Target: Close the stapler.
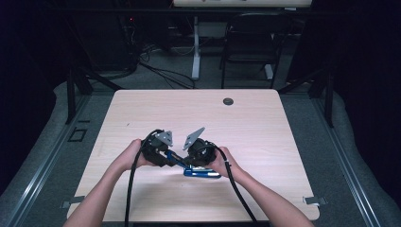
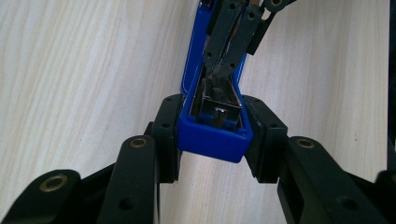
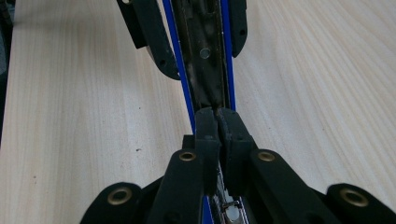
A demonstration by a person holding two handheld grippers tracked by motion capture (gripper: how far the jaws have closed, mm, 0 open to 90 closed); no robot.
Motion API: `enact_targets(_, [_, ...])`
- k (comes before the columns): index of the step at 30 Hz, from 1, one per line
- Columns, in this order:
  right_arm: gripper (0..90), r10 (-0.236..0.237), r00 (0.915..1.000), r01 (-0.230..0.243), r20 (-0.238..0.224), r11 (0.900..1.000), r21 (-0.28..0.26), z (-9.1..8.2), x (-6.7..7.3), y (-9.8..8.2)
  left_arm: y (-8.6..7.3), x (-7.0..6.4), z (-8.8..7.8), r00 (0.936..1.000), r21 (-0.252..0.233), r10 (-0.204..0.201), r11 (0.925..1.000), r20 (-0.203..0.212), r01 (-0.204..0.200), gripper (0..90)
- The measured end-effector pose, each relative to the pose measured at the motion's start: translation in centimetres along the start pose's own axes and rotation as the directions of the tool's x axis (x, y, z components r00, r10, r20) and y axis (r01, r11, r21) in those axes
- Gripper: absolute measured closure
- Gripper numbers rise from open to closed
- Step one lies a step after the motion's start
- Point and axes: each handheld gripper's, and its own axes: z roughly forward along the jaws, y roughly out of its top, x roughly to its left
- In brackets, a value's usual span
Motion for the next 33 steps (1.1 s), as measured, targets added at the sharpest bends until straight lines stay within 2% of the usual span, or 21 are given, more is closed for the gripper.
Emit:
enact_targets(7, [87.4,0.004,1.0,-0.004,-0.003,1.0,-0.009,-0.3,0.0,0.0,0.3,-0.1,0.0,0.9999,0.004,0.016,0.9999,-0.004,-0.016,62.0])
enact_targets(9, [87.6,0.007,1.0,-0.007,-0.005,1.0,-0.015,-0.4,0.0,0.0,0.4,-0.1,0.0,0.9999,-0.021,0.013,0.9997,0.002,-0.013,62.7])
enact_targets(14, [88.0,0.015,0.9998,-0.015,-0.01,1.0,-0.02,-0.6,-0.2,-0.3,0.9,-0.2,0.1,0.9998,-0.043,0.018,0.9989,0.003,-0.017,63.1])
enact_targets(19, [88.4,0.021,0.9997,-0.021,-0.008,1.0,-0.022,-1.1,-0.3,-0.6,1.7,-0.2,0.1,0.9992,-0.063,0.039,0.9972,0.01,-0.039,63.9])
enact_targets(25, [88.6,0.023,0.9997,-0.023,-0.01,0.999,-0.024,-1.4,-0.4,-0.9,2.3,-0.2,0.3,0.9982,-0.069,0.058,0.9959,0.012,-0.058,64.3])
enact_targets(33, [88.6,0.022,0.9997,-0.023,-0.007,1.0,-0.022,-1.6,-0.4,-0.9,2.4,-0.3,0.4,0.9979,-0.078,0.064,0.995,0.009,-0.063,64.2])
